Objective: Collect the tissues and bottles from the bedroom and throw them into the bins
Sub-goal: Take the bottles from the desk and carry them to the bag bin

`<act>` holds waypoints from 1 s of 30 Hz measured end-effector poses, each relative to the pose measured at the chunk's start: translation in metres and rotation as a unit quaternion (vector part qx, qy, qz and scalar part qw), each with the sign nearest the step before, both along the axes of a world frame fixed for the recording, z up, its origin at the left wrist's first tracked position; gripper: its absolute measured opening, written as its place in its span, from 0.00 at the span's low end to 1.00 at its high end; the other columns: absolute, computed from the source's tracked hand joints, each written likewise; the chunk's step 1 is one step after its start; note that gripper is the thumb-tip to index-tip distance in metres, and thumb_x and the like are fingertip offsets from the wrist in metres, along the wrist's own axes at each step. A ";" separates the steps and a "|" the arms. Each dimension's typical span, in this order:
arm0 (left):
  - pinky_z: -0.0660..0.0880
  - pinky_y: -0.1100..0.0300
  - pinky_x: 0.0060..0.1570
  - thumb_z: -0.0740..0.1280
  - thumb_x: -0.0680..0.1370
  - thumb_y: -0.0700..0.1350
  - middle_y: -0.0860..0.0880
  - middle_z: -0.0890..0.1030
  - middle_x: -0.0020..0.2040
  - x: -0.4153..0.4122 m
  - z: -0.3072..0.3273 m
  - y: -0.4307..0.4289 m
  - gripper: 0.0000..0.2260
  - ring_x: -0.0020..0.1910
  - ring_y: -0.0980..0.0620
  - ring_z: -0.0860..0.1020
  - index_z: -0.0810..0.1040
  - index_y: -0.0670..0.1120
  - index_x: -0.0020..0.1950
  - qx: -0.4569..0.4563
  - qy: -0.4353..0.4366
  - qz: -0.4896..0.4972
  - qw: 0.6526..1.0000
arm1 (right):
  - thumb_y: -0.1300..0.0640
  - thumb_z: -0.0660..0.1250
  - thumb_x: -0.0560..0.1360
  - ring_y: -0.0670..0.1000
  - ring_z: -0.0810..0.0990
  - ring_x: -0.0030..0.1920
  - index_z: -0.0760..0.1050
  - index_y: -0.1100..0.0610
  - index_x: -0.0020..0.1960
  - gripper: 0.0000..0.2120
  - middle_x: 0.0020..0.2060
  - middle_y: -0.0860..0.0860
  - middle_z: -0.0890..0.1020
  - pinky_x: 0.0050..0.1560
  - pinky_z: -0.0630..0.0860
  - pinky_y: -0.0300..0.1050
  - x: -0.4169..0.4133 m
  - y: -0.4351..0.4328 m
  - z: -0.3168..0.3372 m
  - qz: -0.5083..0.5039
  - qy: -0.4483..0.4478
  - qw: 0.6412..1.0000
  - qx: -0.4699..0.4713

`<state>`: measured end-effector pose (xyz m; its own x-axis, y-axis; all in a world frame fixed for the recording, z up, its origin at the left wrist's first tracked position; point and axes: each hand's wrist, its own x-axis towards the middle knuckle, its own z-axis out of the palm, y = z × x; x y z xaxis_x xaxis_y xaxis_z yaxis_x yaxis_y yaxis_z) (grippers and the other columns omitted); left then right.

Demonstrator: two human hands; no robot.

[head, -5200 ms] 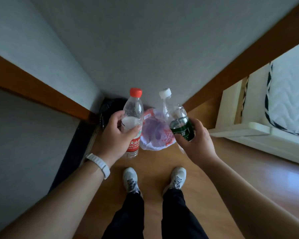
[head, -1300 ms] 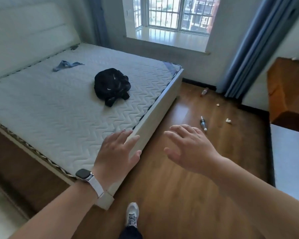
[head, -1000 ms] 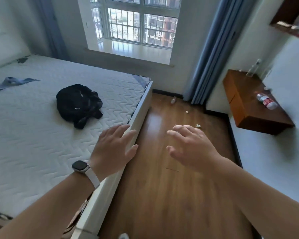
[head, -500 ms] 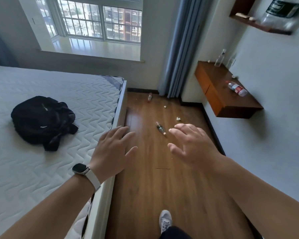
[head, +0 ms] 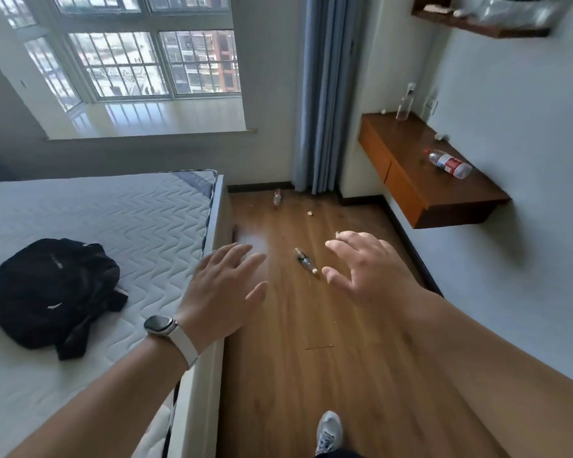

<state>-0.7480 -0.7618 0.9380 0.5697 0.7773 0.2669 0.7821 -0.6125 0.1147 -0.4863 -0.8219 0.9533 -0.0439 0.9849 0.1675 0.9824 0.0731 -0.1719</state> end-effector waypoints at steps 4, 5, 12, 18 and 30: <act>0.67 0.48 0.65 0.58 0.76 0.60 0.48 0.76 0.66 0.067 0.018 0.045 0.23 0.67 0.46 0.71 0.75 0.51 0.66 0.025 0.008 -0.034 0.999 | 0.37 0.52 0.75 0.54 0.73 0.63 0.75 0.53 0.64 0.28 0.64 0.52 0.76 0.59 0.69 0.53 0.065 0.034 0.010 -0.027 0.005 0.999 0.031; 0.67 0.48 0.65 0.57 0.76 0.60 0.48 0.76 0.66 0.085 0.021 0.055 0.23 0.68 0.46 0.71 0.75 0.51 0.66 0.024 0.005 -0.041 0.999 | 0.38 0.53 0.75 0.54 0.73 0.62 0.75 0.53 0.64 0.28 0.63 0.52 0.76 0.58 0.70 0.54 0.083 0.041 0.011 -0.034 0.004 0.999 0.036; 0.62 0.50 0.69 0.60 0.77 0.59 0.51 0.74 0.68 0.196 0.017 0.101 0.21 0.70 0.49 0.68 0.72 0.53 0.67 0.023 0.015 -0.104 0.994 | 0.40 0.55 0.76 0.54 0.73 0.62 0.75 0.53 0.63 0.25 0.62 0.52 0.76 0.58 0.71 0.54 0.184 0.057 0.005 -0.089 0.014 0.995 0.034; 0.62 0.50 0.69 0.60 0.76 0.61 0.51 0.73 0.69 0.268 0.012 0.128 0.23 0.71 0.50 0.68 0.72 0.53 0.69 0.010 0.019 -0.153 0.988 | 0.40 0.54 0.76 0.53 0.74 0.61 0.74 0.54 0.64 0.26 0.61 0.51 0.76 0.58 0.72 0.53 0.242 0.046 -0.004 -0.150 0.023 0.988 0.033; 0.62 0.47 0.69 0.59 0.76 0.61 0.52 0.73 0.69 0.366 -0.002 0.205 0.23 0.71 0.49 0.67 0.73 0.54 0.69 -0.021 0.018 -0.226 0.974 | 0.38 0.50 0.76 0.51 0.70 0.63 0.71 0.52 0.67 0.28 0.63 0.48 0.74 0.62 0.68 0.51 0.312 0.088 -0.017 -0.222 0.024 0.975 -0.002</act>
<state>-0.3818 -0.5565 0.9363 0.8641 0.4555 0.2143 0.4382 -0.8901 0.1252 -0.1739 -0.7336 0.9364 0.3943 0.9060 0.1542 0.9078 -0.3579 -0.2185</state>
